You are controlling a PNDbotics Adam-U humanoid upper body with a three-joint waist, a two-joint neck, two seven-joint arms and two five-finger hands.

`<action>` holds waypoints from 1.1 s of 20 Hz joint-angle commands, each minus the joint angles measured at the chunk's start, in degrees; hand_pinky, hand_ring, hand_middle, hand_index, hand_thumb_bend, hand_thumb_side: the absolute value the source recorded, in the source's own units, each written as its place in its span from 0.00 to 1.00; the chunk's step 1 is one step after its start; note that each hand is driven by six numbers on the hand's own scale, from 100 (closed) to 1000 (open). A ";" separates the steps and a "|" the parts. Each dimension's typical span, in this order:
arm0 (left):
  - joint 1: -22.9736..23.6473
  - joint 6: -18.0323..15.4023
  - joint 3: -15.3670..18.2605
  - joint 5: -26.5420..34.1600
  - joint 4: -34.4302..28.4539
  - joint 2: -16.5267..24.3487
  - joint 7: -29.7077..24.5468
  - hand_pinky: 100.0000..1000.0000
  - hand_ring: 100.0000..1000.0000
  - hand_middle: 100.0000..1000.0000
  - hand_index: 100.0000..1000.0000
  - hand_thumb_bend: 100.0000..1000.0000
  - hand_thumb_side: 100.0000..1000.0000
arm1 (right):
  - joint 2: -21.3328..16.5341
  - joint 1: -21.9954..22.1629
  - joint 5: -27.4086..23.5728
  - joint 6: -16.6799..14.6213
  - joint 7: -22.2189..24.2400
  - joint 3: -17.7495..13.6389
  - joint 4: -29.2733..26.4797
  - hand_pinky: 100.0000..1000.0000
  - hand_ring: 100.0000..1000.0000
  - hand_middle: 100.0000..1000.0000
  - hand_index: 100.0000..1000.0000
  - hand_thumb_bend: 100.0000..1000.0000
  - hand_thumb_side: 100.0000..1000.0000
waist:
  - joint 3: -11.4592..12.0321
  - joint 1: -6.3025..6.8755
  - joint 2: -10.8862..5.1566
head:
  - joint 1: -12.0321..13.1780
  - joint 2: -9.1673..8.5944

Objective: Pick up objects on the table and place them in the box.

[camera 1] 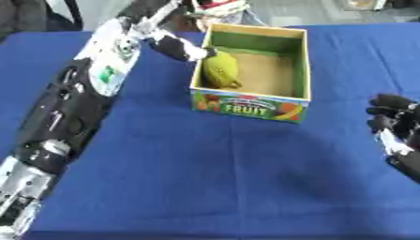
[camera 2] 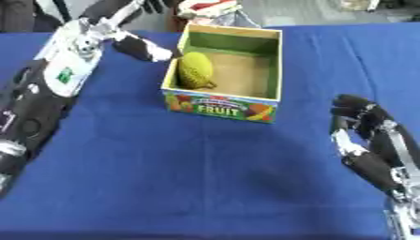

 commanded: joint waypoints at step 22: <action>-5.23 11.03 10.90 -21.01 39.91 5.08 5.33 0.65 0.61 0.64 0.79 0.50 0.13 | -0.77 -0.30 -0.03 -0.09 -0.01 -0.16 -0.64 0.70 0.77 0.74 0.81 0.00 0.29 | -0.69 0.24 -1.04 | -0.47 -0.14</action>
